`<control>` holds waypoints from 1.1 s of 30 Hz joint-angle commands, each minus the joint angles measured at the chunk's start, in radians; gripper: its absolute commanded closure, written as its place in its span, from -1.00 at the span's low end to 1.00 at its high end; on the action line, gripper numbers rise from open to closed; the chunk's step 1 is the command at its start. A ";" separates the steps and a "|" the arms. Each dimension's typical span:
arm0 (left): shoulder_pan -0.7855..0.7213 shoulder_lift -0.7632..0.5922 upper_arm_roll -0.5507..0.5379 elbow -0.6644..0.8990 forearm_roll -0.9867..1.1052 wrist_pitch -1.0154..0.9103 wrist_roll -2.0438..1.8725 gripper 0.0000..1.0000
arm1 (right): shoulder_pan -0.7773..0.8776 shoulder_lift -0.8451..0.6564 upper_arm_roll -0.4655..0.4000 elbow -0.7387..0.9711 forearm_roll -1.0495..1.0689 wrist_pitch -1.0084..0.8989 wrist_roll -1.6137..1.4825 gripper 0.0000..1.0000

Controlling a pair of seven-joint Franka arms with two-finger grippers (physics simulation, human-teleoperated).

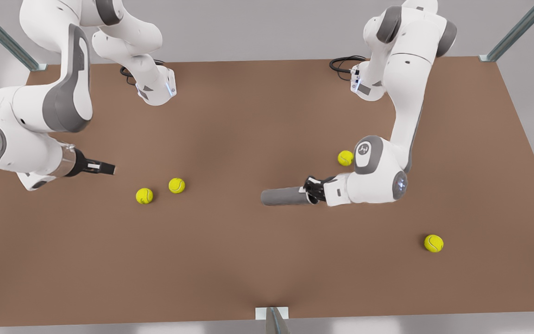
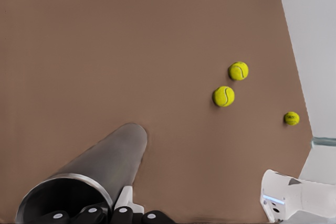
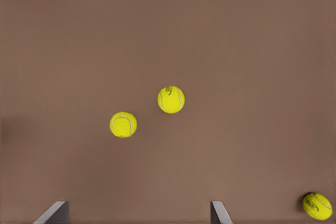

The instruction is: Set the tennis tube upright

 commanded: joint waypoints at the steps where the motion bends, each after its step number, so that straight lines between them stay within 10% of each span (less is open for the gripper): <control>1: -0.001 -0.039 0.008 0.014 0.234 -0.083 -0.310 0.57 | 0.001 -0.007 -0.001 -0.001 -0.008 0.003 -0.015 -1.00; 11: -0.004 -0.142 0.002 0.031 0.772 -0.120 -0.390 0.57 | 0.001 -0.003 -0.001 -0.001 -0.005 0.005 -0.015 -1.00; 33: -0.001 -0.066 -0.001 0.025 0.694 -0.053 -0.399 0.57 | 0.008 0.003 0.007 -0.001 -0.014 -0.002 -0.013 -1.00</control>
